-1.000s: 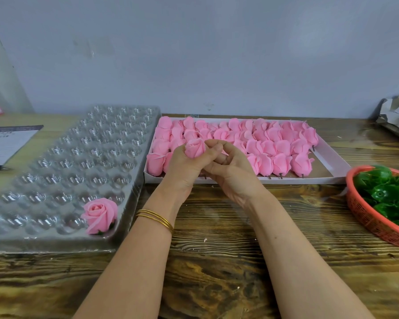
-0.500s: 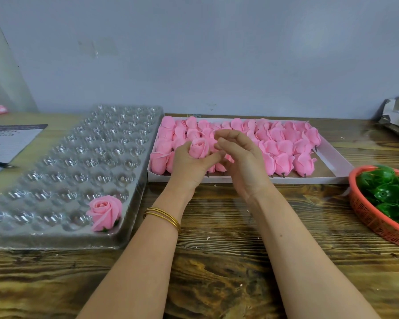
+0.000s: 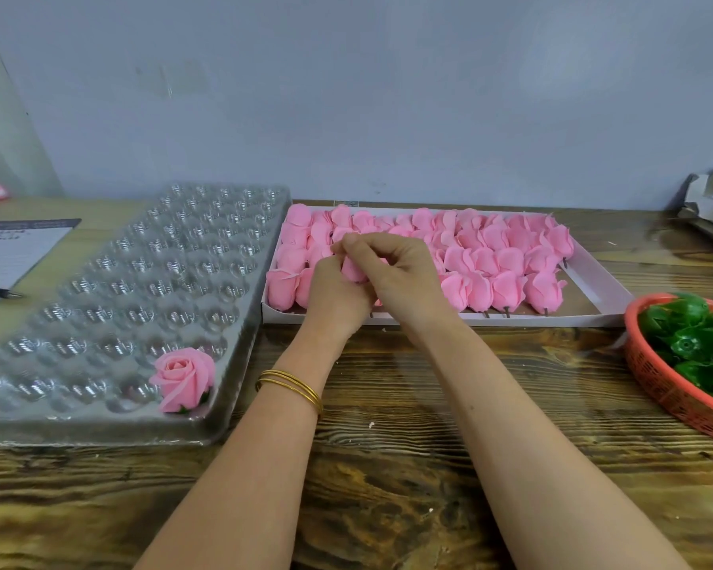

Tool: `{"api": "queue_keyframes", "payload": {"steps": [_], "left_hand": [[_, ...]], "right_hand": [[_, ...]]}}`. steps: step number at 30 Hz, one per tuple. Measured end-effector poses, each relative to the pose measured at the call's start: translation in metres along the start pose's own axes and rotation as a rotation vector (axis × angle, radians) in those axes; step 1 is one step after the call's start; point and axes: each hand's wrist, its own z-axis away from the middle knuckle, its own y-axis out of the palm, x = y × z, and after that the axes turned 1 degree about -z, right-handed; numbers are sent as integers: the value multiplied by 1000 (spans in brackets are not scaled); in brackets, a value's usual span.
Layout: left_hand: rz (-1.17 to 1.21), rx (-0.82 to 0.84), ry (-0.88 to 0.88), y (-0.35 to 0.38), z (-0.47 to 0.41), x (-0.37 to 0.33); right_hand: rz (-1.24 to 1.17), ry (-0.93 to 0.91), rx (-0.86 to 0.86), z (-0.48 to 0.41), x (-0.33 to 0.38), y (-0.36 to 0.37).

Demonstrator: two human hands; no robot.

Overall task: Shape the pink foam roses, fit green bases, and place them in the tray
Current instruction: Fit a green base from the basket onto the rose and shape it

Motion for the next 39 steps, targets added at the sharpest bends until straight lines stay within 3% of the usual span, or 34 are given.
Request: {"api": "queue_keyframes", "payload": {"steps": [8, 14, 21, 24, 31, 34, 39], "left_hand": [[126, -79, -66, 2, -1, 1], [191, -47, -93, 3, 0, 1], [117, -18, -45, 3, 3, 1], [77, 36, -80, 3, -2, 2], [-9, 8, 20, 2, 4, 1], [-64, 32, 6, 1, 4, -3], [-2, 65, 14, 0, 9, -5]], "right_hand": [[66, -24, 55, -2, -11, 2], [140, -12, 126, 4, -19, -1], [260, -42, 146, 8, -20, -4], [245, -4, 169, 8, -20, -6], [148, 94, 243, 8, -17, -11], [25, 136, 188, 6, -13, -14], [-107, -21, -62, 3, -8, -19]]}}
